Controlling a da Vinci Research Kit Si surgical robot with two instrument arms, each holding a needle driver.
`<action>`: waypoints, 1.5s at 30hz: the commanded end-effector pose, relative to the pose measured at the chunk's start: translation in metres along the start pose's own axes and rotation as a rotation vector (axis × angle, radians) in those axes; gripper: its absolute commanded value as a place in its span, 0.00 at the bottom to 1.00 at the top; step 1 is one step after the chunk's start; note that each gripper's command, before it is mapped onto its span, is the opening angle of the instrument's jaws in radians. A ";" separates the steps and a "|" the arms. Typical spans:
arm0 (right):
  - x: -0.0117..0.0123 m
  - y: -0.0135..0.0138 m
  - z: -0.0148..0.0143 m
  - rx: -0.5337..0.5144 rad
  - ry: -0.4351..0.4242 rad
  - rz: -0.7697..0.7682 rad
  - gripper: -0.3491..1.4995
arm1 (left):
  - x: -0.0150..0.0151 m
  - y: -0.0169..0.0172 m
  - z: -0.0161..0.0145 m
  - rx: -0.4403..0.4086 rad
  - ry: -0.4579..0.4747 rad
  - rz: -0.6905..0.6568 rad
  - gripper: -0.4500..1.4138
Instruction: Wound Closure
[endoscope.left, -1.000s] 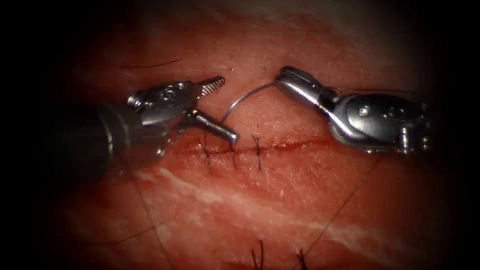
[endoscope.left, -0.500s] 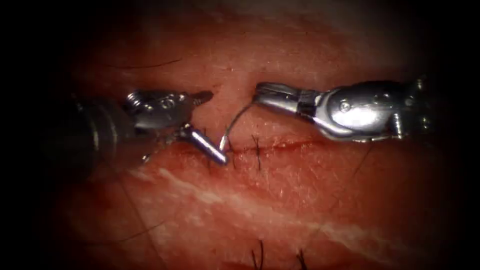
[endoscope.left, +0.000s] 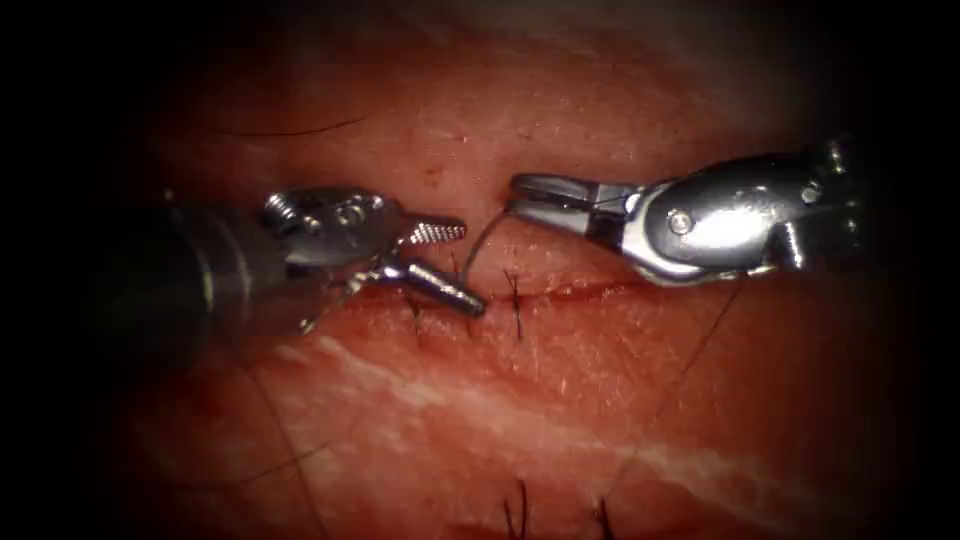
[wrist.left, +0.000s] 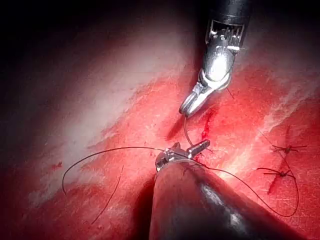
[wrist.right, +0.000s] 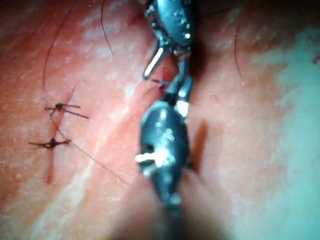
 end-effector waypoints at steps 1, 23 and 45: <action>-0.0003 -0.0011 0.0004 0.002 0.002 0.003 0.00 | -0.0003 -0.0007 0.0010 0.036 0.018 -0.005 0.43; 0.0009 -0.0018 0.0009 -0.107 0.093 0.064 0.84 | 0.0002 -0.0007 0.0009 0.022 0.148 -0.014 0.00; 0.0001 -0.0021 0.0021 -0.162 0.247 0.188 0.46 | 0.0005 0.0004 0.0016 -0.180 0.232 -0.113 0.00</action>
